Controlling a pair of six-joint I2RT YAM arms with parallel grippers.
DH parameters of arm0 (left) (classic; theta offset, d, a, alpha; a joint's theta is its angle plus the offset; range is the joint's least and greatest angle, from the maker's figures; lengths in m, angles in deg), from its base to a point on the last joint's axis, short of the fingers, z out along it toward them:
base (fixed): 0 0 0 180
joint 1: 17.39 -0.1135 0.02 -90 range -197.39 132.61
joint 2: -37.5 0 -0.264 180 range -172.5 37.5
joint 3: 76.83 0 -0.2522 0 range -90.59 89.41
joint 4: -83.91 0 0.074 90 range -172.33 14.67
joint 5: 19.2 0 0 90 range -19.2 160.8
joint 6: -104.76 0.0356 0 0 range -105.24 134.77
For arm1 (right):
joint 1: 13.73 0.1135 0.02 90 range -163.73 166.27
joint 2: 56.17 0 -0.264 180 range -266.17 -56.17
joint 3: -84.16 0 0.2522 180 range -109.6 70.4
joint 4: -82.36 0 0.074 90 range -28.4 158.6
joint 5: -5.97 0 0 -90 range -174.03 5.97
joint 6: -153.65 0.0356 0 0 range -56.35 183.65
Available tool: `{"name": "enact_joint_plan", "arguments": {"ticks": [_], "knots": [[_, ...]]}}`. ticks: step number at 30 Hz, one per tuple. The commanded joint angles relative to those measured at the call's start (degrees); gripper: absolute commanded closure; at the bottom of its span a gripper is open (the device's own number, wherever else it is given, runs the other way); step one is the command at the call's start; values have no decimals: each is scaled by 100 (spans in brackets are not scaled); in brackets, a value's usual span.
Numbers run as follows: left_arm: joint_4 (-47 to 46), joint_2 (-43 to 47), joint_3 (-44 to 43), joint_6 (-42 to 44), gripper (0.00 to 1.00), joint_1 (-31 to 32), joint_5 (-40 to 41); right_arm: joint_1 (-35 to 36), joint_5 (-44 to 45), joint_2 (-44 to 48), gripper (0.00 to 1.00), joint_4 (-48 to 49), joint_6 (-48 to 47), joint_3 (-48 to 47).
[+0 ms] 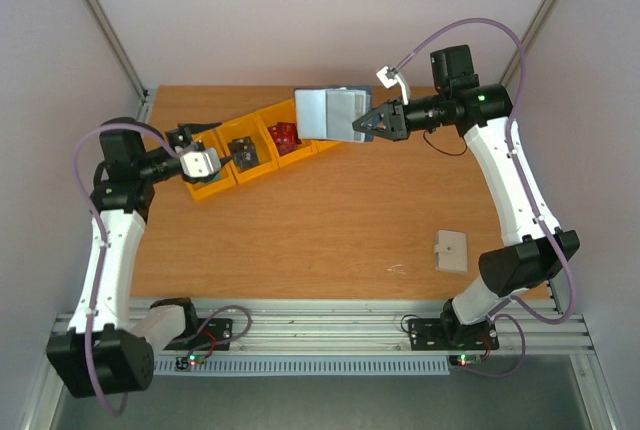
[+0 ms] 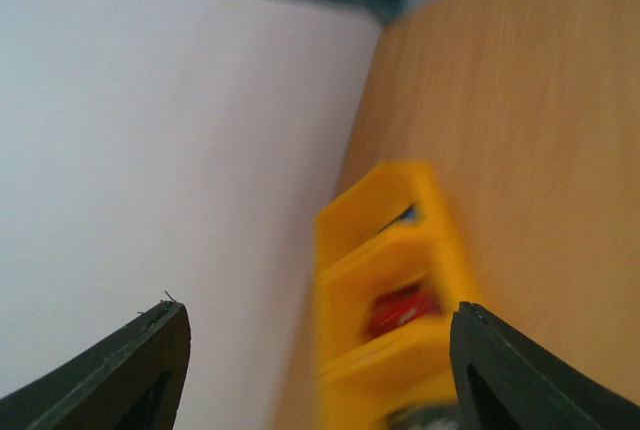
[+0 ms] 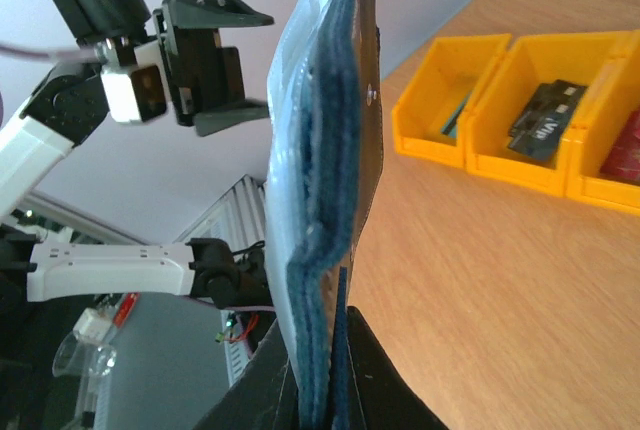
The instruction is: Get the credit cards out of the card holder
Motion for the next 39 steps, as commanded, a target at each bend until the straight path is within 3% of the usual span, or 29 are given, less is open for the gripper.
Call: {"name": "enact_joint_plan", "arguments": {"ticks": [1,2,3,7,13,17,19,20,23,25,26,29,33,39], "knots": [[-1771,344,447,-5637,13,323,-325,422,-68,183,99,449,182,63],[-2189,393,501,-6631,2,398,-275,529,-33,190,99,509,204,67],[-2372,429,495,-7466,1,534,-204,637,-9,192,99,564,222,63],[-2888,584,641,-8593,1,913,-274,1025,-46,158,99,766,264,62],[-3343,456,943,-9655,1,1069,-88,1474,-187,142,99,762,85,55],[-3518,376,877,-9587,1,1427,34,1710,-74,98,98,572,-27,30],[-3505,338,871,-9473,9,1623,-32,1783,40,96,99,579,-40,28],[-3500,317,871,-9384,21,1688,-31,1809,70,90,99,599,-44,28],[-3562,300,844,-9311,71,1837,9,1916,312,90,98,682,-14,43],[-3553,316,799,-9160,95,1935,-172,1946,570,85,95,841,137,85],[-3544,340,793,-9050,99,1972,-224,1951,693,92,92,955,234,123],[-3629,424,817,-8914,100,1989,-204,1939,806,193,78,1228,319,211],[-3773,598,836,-8784,100,1974,-105,1683,391,593,60,1918,504,649],[-3822,672,820,-8661,100,1980,-95,1227,-405,643,52,1426,335,625]]}}
